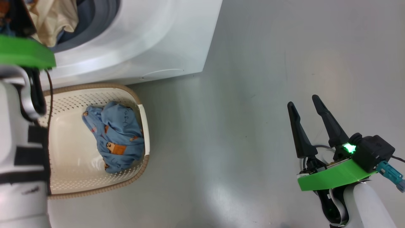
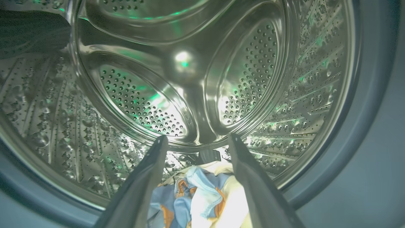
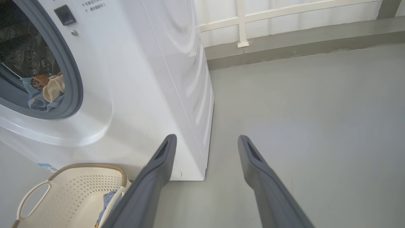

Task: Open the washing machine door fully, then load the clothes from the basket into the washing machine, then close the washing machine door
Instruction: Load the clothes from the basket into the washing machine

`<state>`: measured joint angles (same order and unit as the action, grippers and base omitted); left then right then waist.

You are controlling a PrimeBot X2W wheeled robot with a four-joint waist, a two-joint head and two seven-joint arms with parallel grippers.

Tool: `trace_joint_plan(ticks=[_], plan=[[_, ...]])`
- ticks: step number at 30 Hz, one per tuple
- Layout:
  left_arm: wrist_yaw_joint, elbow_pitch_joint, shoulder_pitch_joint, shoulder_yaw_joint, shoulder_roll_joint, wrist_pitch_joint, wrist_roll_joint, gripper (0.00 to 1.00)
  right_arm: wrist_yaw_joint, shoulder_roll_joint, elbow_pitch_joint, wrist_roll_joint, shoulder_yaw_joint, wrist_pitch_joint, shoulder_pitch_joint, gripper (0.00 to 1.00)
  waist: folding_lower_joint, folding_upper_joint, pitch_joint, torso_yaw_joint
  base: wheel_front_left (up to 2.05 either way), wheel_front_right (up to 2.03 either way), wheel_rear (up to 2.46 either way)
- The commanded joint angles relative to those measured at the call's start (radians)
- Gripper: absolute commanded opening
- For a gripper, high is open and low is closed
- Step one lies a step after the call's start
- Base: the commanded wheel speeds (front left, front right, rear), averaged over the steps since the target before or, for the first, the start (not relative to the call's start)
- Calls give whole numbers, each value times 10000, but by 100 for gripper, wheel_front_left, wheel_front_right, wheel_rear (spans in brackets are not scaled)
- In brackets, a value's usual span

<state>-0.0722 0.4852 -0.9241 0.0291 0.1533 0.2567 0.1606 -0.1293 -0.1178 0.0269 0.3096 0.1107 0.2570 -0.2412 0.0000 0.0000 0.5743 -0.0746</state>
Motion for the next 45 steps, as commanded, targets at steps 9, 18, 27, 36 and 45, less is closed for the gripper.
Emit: trace_joint_plan(ticks=[9,18,27,36,45], plan=[[160,-1774,2291,586,73,51,-64,100,-14,141,-245,77,286,48,344,100,0,0,-329,119,0,0,0],[79,-2995,4507,796,-284,51,-193,100,-14,95,-243,105,350,48,411,100,0,0,-473,77,0,0,0],[-130,-3972,6372,913,-679,51,-91,100,-14,91,-201,68,441,48,448,100,0,0,-608,116,0,0,0],[-464,-4663,7702,1145,-890,51,84,100,-14,37,-226,73,532,48,472,100,0,0,-676,64,0,0,0],[-645,-4906,8377,1148,-978,51,237,100,-14,-15,-214,88,597,48,408,100,0,0,-627,77,0,0,0]])
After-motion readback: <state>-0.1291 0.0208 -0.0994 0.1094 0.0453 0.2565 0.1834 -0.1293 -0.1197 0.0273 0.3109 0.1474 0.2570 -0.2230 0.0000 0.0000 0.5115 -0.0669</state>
